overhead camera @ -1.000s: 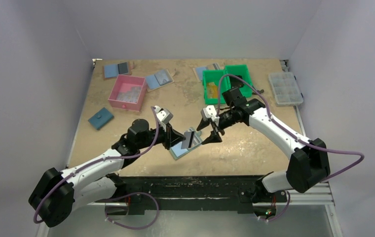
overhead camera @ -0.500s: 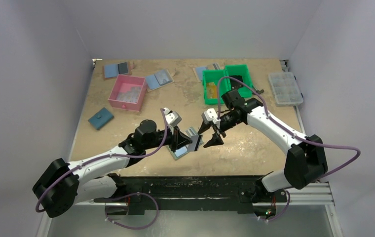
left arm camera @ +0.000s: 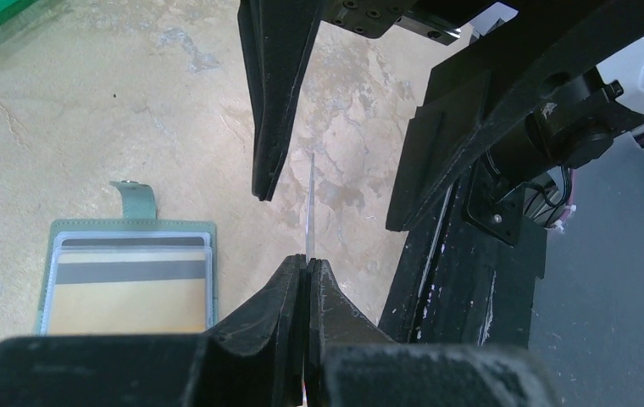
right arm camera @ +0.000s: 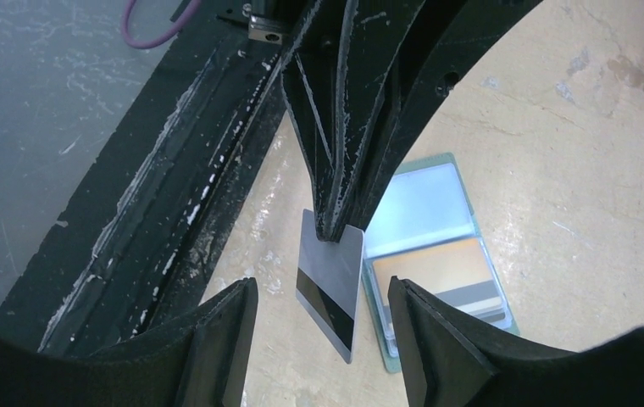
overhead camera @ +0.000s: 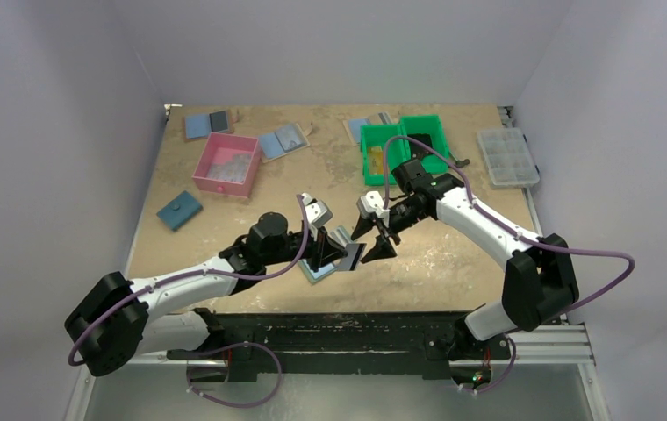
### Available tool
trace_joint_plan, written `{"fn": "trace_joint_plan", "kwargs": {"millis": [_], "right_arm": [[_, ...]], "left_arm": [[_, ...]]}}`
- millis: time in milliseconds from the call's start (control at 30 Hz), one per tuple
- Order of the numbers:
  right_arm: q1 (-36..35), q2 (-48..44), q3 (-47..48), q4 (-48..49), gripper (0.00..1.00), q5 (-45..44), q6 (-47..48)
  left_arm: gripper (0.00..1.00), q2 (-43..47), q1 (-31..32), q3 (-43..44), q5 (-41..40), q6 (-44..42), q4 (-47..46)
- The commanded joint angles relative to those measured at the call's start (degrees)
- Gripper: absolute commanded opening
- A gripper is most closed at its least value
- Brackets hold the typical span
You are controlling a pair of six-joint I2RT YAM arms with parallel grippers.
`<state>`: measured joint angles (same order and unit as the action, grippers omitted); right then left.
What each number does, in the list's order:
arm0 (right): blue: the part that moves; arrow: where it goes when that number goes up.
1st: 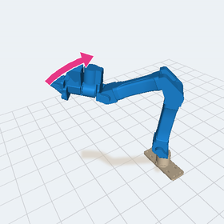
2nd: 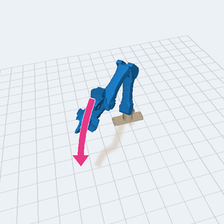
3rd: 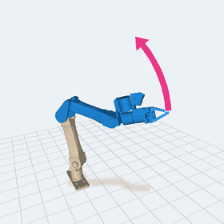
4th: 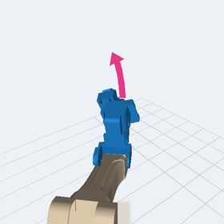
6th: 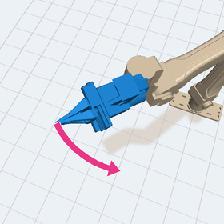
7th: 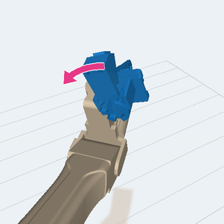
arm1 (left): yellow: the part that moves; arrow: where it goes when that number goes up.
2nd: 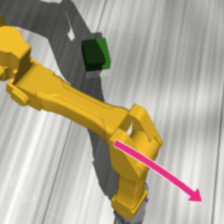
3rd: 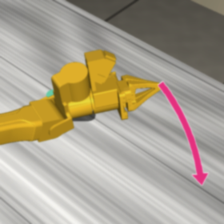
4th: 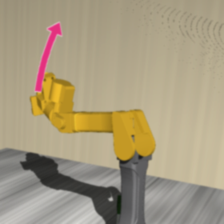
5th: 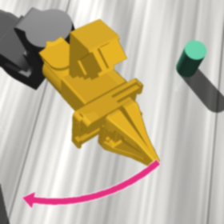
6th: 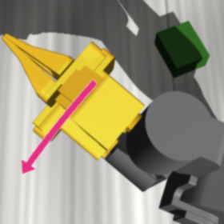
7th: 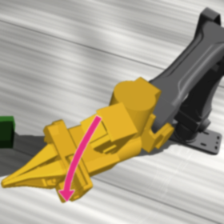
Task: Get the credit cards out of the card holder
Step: Place the credit card in the storage box.
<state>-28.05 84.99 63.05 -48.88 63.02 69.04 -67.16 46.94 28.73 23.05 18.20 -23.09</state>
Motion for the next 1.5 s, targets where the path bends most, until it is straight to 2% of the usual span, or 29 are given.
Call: {"fn": "trace_joint_plan", "kwargs": {"millis": [0,433,1467], "right_arm": [[0.3,-0.5,1.8,-2.4,0.66,3.9,1.4],[1.6,-1.5,3.5,-5.6,0.66,4.6,2.8],[2.9,-0.7,1.7,-2.3,0.68,1.3,-1.5]], "left_arm": [[0.00,-0.1,0.5,1.9,-0.9,-1.7,-2.7],[0.00,2.2,0.5,0.5,-2.3,-1.7,-1.6],[0.00,1.1,2.3,0.9,-3.1,-1.8,-2.6]]}}
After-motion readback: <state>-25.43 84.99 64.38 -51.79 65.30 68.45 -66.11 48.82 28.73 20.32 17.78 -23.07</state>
